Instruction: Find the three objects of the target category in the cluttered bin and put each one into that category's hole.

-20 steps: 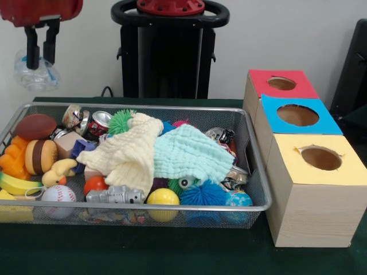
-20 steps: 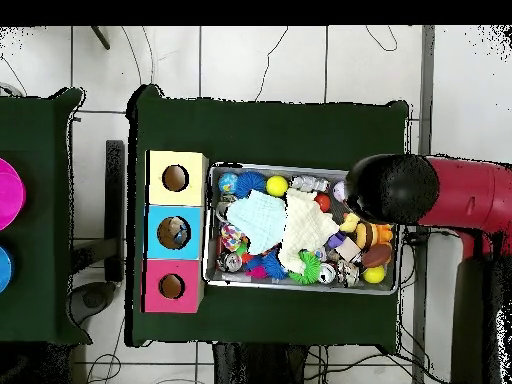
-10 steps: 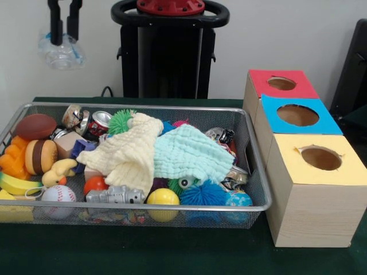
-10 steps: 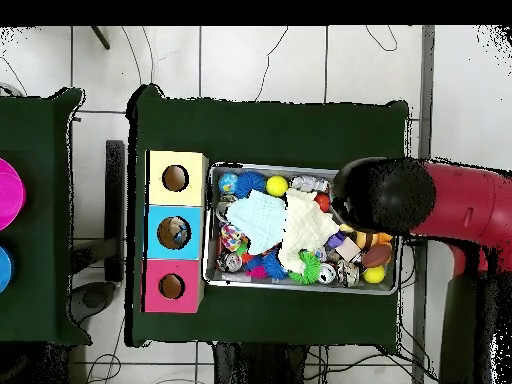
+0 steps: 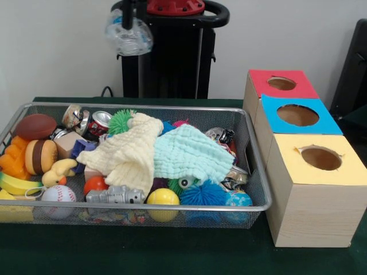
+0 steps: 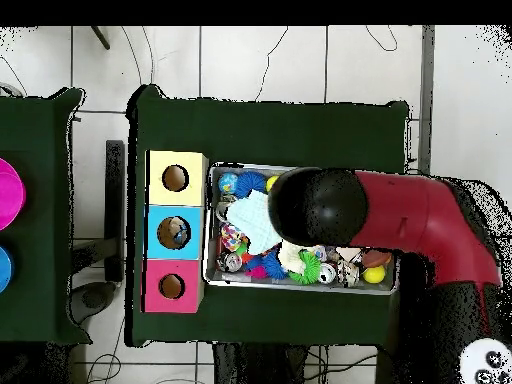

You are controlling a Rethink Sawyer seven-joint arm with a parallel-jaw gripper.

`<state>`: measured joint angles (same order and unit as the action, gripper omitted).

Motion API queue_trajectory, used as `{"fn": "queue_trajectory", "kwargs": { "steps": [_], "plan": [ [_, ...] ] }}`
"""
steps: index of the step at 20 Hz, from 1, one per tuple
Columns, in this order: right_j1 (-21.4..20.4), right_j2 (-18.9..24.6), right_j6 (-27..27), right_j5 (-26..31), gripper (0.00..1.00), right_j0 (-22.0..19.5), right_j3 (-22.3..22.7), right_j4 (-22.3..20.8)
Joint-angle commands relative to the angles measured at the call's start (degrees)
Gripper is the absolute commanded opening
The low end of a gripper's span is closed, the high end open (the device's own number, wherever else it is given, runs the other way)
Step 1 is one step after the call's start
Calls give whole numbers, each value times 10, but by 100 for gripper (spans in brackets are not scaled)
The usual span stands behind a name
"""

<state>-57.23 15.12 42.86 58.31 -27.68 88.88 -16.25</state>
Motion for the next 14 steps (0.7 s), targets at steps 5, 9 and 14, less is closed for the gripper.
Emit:
{"fn": "queue_trajectory", "kwargs": {
  "steps": [5, 9, 14],
  "plan": [
    [-20, -43, 216, -60, 0, 51, 116, 68],
    [-28, -48, 225, -76, 0, 70, 135, 94],
    [-28, -54, 244, -95, 0, 96, 150, 116]
  ]
}}
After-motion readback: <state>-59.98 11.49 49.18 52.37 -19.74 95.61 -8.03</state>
